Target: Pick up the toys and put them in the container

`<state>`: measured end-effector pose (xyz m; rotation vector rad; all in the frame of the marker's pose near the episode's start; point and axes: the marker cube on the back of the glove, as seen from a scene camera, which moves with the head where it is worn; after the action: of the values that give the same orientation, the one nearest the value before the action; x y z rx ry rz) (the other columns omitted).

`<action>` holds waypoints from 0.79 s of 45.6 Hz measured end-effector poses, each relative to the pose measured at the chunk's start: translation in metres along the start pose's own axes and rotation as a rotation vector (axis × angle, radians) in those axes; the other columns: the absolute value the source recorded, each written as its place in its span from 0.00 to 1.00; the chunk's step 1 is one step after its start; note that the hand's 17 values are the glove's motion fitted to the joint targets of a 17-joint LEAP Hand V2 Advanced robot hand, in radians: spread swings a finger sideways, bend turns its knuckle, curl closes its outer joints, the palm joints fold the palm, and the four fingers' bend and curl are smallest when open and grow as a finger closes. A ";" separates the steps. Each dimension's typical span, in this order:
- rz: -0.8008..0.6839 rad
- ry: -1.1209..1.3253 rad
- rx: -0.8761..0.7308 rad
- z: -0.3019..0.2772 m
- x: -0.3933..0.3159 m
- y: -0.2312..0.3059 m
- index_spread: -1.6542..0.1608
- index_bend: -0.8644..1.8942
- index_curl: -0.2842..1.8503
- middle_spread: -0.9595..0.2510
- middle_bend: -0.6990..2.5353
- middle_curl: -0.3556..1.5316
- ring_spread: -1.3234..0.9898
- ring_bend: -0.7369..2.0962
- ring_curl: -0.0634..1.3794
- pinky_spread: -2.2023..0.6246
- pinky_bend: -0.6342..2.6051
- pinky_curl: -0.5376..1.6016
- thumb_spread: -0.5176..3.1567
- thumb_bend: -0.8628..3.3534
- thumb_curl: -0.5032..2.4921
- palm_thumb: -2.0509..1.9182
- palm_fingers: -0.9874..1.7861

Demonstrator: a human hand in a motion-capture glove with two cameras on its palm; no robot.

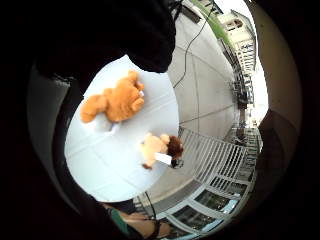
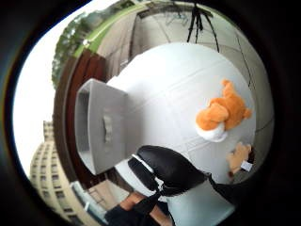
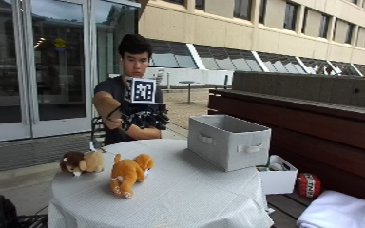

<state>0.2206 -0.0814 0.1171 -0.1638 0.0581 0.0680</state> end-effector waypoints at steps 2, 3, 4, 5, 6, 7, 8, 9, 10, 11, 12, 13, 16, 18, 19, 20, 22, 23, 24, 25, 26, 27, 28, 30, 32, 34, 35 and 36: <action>-0.003 0.006 -0.004 0.012 0.006 -0.003 0.73 0.35 0.21 0.75 0.26 0.39 0.56 0.36 0.23 0.80 0.54 0.42 0.40 0.19 0.27 0.50 0.29; -0.002 0.011 -0.003 0.018 0.008 -0.005 0.73 0.35 0.21 0.75 0.26 0.38 0.56 0.36 0.23 0.80 0.54 0.42 0.40 0.19 0.27 0.50 0.29; 0.000 0.016 -0.001 0.023 0.011 -0.006 0.73 0.35 0.21 0.75 0.26 0.38 0.56 0.36 0.23 0.80 0.54 0.42 0.40 0.19 0.27 0.50 0.29; 0.000 0.020 -0.001 0.029 0.013 -0.007 0.73 0.35 0.21 0.75 0.26 0.38 0.56 0.36 0.23 0.80 0.54 0.42 0.40 0.19 0.26 0.50 0.29; 0.001 0.022 -0.003 0.034 0.016 -0.009 0.73 0.35 0.21 0.74 0.26 0.38 0.56 0.36 0.23 0.80 0.54 0.41 0.40 0.19 0.26 0.50 0.29; 0.003 0.022 -0.009 0.038 0.018 -0.010 0.73 0.34 0.21 0.74 0.26 0.38 0.56 0.36 0.23 0.80 0.54 0.41 0.40 0.19 0.26 0.50 0.29; 0.007 0.021 -0.018 0.043 0.020 -0.010 0.73 0.34 0.21 0.74 0.26 0.37 0.56 0.36 0.23 0.80 0.54 0.41 0.40 0.19 0.26 0.50 0.29; 0.013 0.020 -0.028 0.048 0.021 -0.010 0.73 0.34 0.21 0.74 0.26 0.37 0.56 0.37 0.24 0.80 0.54 0.41 0.40 0.19 0.26 0.50 0.29; 0.018 0.018 -0.038 0.052 0.023 -0.010 0.73 0.34 0.20 0.74 0.26 0.37 0.56 0.37 0.24 0.80 0.54 0.41 0.39 0.19 0.26 0.50 0.29; 0.020 0.017 -0.047 0.057 0.025 -0.010 0.73 0.34 0.20 0.74 0.26 0.37 0.56 0.37 0.24 0.80 0.54 0.41 0.39 0.19 0.26 0.50 0.29; 0.021 0.016 -0.055 0.062 0.026 -0.010 0.73 0.34 0.20 0.74 0.26 0.37 0.56 0.37 0.24 0.80 0.54 0.41 0.39 0.19 0.26 0.50 0.29; 0.023 0.015 -0.066 0.067 0.028 -0.010 0.73 0.34 0.20 0.74 0.26 0.37 0.56 0.37 0.24 0.80 0.54 0.41 0.39 0.19 0.26 0.50 0.29; 0.046 0.013 -0.106 0.083 0.030 -0.007 0.73 0.34 0.20 0.74 0.26 0.36 0.56 0.37 0.24 0.80 0.55 0.42 0.39 0.19 0.26 0.50 0.28; 0.063 0.015 -0.124 0.093 0.032 -0.005 0.73 0.34 0.20 0.74 0.26 0.36 0.56 0.36 0.24 0.80 0.55 0.42 0.39 0.19 0.26 0.50 0.28; 0.070 0.018 -0.134 0.098 0.033 -0.005 0.73 0.34 0.20 0.75 0.26 0.36 0.56 0.36 0.24 0.80 0.55 0.42 0.39 0.19 0.26 0.50 0.28; 0.076 0.020 -0.146 0.103 0.034 -0.004 0.73 0.34 0.20 0.75 0.26 0.36 0.56 0.36 0.24 0.80 0.55 0.42 0.39 0.19 0.26 0.51 0.28; 0.079 0.017 -0.179 0.110 0.036 -0.004 0.73 0.34 0.20 0.75 0.26 0.35 0.57 0.35 0.24 0.80 0.56 0.42 0.39 0.19 0.26 0.51 0.27; 0.079 0.012 -0.197 0.114 0.037 -0.004 0.73 0.34 0.20 0.75 0.25 0.35 0.57 0.35 0.24 0.80 0.56 0.42 0.39 0.20 0.26 0.51 0.27; 0.080 0.004 -0.215 0.116 0.038 -0.005 0.73 0.34 0.20 0.75 0.26 0.35 0.57 0.35 0.24 0.80 0.56 0.42 0.39 0.20 0.26 0.52 0.28; 0.082 -0.006 -0.236 0.119 0.039 -0.005 0.73 0.34 0.20 0.75 0.26 0.35 0.57 0.35 0.24 0.80 0.56 0.42 0.39 0.20 0.26 0.51 0.27; 0.085 -0.018 -0.259 0.123 0.039 -0.005 0.73 0.34 0.19 0.76 0.25 0.35 0.57 0.34 0.24 0.80 0.57 0.42 0.39 0.20 0.26 0.52 0.28; 0.088 -0.029 -0.282 0.126 0.040 -0.005 0.73 0.34 0.19 0.76 0.25 0.35 0.57 0.34 0.24 0.80 0.57 0.42 0.39 0.20 0.27 0.52 0.28; 0.089 -0.037 -0.303 0.130 0.040 -0.004 0.73 0.34 0.19 0.76 0.25 0.34 0.57 0.34 0.24 0.80 0.57 0.43 0.40 0.20 0.27 0.53 0.28; 0.087 -0.048 -0.333 0.136 0.040 0.000 0.73 0.33 0.19 0.76 0.25 0.34 0.57 0.35 0.25 0.79 0.59 0.43 0.40 0.21 0.27 0.54 0.29; 0.080 -0.052 -0.350 0.141 0.040 0.004 0.74 0.33 0.19 0.76 0.24 0.33 0.57 0.37 0.26 0.78 0.61 0.44 0.40 0.21 0.27 0.54 0.30; 0.074 -0.052 -0.360 0.143 0.041 0.006 0.74 0.33 0.18 0.76 0.24 0.33 0.57 0.40 0.28 0.76 0.63 0.44 0.41 0.21 0.27 0.55 0.33; 0.072 -0.051 -0.366 0.144 0.041 0.006 0.74 0.34 0.19 0.77 0.25 0.33 0.57 0.36 0.25 0.78 0.62 0.44 0.40 0.20 0.27 0.55 0.28; 0.070 -0.048 -0.373 0.144 0.041 0.007 0.74 0.32 0.18 0.76 0.25 0.32 0.57 0.43 0.30 0.74 0.64 0.45 0.41 0.21 0.27 0.56 0.35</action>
<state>0.2687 -0.0479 0.2555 -0.5327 0.0021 0.1529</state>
